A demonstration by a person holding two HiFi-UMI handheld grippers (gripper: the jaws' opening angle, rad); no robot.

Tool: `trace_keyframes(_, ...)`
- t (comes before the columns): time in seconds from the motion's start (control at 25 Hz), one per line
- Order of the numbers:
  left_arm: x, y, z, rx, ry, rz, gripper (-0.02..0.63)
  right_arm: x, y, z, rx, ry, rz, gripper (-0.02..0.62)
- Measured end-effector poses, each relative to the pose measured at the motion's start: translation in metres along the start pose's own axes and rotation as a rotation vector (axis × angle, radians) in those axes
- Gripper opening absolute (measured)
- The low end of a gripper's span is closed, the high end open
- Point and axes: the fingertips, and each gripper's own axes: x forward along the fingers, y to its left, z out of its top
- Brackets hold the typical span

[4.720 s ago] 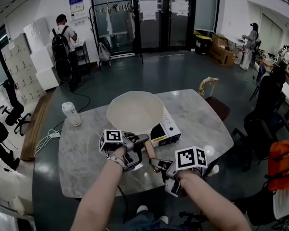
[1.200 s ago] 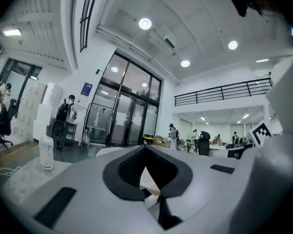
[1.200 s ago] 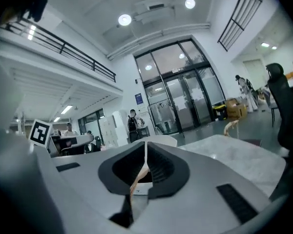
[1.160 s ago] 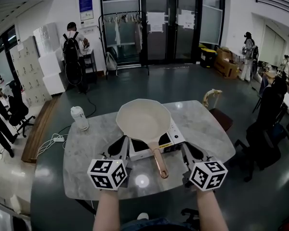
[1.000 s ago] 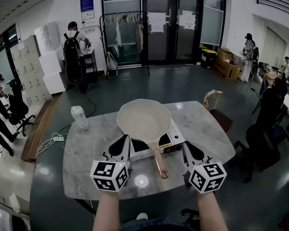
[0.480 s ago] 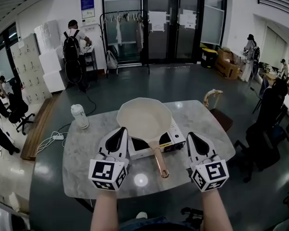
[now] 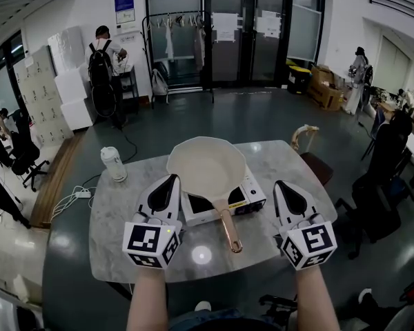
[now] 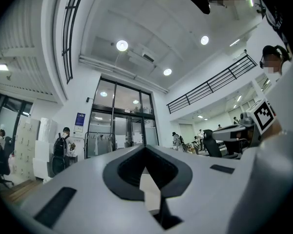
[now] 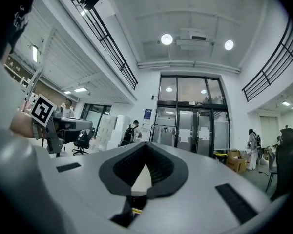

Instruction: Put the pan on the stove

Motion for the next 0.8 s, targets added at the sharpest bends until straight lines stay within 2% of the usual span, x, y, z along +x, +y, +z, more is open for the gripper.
trace_keyframes(0.32, 0.0048, 0.0005, 0.0021, 0.010, 0.001, -0.006, 0.011, 0.0058, 0.0044, -0.0023, 0.022, 0.009, 0.014, 0.025)
trace_keyframes(0.8, -0.0011, 0.0086, 0.0082, 0.013, 0.015, 0.002, 0.011, 0.0058, 0.0086, 0.0026, -0.001, 0.019, 0.027, 0.025)
